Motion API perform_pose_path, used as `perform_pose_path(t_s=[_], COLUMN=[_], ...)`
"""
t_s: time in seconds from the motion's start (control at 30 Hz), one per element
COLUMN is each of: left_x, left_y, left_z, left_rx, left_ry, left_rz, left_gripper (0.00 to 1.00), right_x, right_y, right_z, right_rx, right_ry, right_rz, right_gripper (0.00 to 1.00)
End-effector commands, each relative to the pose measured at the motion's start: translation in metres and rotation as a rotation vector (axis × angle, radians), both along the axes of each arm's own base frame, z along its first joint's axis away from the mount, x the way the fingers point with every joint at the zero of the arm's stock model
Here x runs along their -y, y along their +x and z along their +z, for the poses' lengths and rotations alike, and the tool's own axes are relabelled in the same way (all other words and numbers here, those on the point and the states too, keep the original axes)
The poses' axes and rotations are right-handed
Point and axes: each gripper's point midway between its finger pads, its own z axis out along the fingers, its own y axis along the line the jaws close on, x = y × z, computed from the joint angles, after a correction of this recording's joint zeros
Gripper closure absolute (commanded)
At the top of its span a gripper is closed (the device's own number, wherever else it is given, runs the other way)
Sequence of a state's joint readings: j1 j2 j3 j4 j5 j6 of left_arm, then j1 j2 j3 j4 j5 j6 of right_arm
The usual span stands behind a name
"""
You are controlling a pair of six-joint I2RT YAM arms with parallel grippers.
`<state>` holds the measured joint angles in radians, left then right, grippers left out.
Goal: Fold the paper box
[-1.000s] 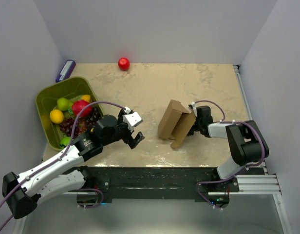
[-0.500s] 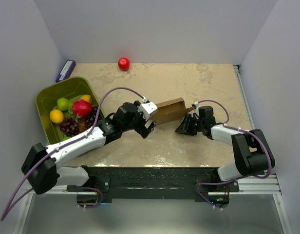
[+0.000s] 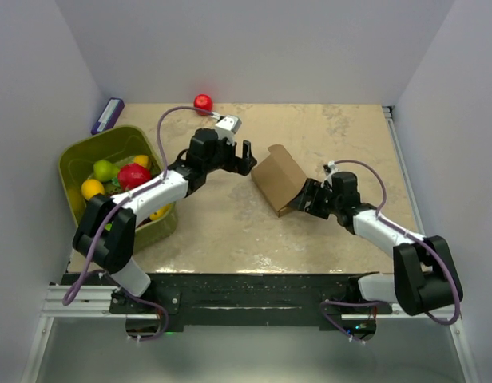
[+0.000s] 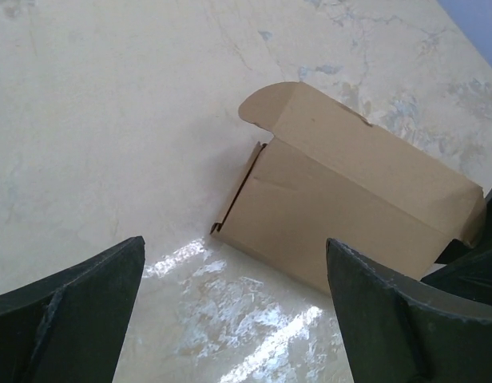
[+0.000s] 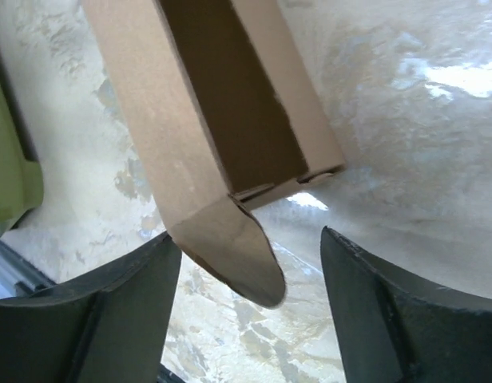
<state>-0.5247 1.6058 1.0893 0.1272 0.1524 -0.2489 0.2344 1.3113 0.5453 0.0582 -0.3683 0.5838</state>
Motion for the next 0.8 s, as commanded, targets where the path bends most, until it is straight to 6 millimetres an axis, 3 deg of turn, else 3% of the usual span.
perform_pose_path(t_s=[0.0, 0.2, 0.27, 0.33, 0.4, 0.43, 0.47, 0.53, 0.57, 0.63, 0.77], left_x=[0.02, 0.018, 0.018, 0.018, 0.018, 0.018, 0.018, 0.019, 0.021, 0.022, 0.024], left_y=[0.002, -0.008, -0.011, -0.012, -0.014, -0.014, -0.015, -0.015, -0.015, -0.014, -0.011], left_z=[0.016, -0.018, -0.027, -0.033, -0.041, -0.043, -0.046, -0.05, -0.054, -0.06, -0.081], left_rx=[0.002, -0.08, -0.102, -0.125, -0.143, -0.152, -0.162, -0.171, -0.178, -0.189, -0.222], left_ry=[-0.12, -0.128, -0.129, -0.134, -0.133, -0.138, -0.139, -0.14, -0.139, -0.131, -0.114], left_rz=[-0.038, -0.021, -0.018, -0.01, -0.008, -0.004, -0.005, -0.007, -0.012, -0.013, -0.012], left_gripper=[0.01, 0.02, 0.02, 0.03, 0.03, 0.03, 0.04, 0.04, 0.04, 0.04, 0.06], right_x=[0.021, 0.048, 0.047, 0.041, 0.027, 0.022, 0.016, 0.002, -0.003, -0.011, -0.001], right_y=[0.013, 0.013, 0.021, 0.03, 0.045, 0.054, 0.067, 0.077, 0.086, 0.089, 0.089], right_z=[0.031, 0.084, 0.098, 0.097, 0.112, 0.099, 0.107, 0.089, 0.091, 0.086, 0.055], right_rx=[0.101, 0.215, 0.26, 0.261, 0.314, 0.284, 0.32, 0.277, 0.289, 0.279, 0.215], right_ry=[-0.086, -0.213, -0.221, -0.233, -0.195, -0.194, -0.176, -0.152, -0.139, -0.11, -0.155], right_rz=[-0.098, -0.152, -0.137, -0.088, -0.034, -0.013, -0.005, 0.055, 0.072, 0.103, 0.063], right_gripper=[0.21, 0.11, 0.08, 0.07, 0.07, 0.08, 0.09, 0.1, 0.15, 0.21, 0.34])
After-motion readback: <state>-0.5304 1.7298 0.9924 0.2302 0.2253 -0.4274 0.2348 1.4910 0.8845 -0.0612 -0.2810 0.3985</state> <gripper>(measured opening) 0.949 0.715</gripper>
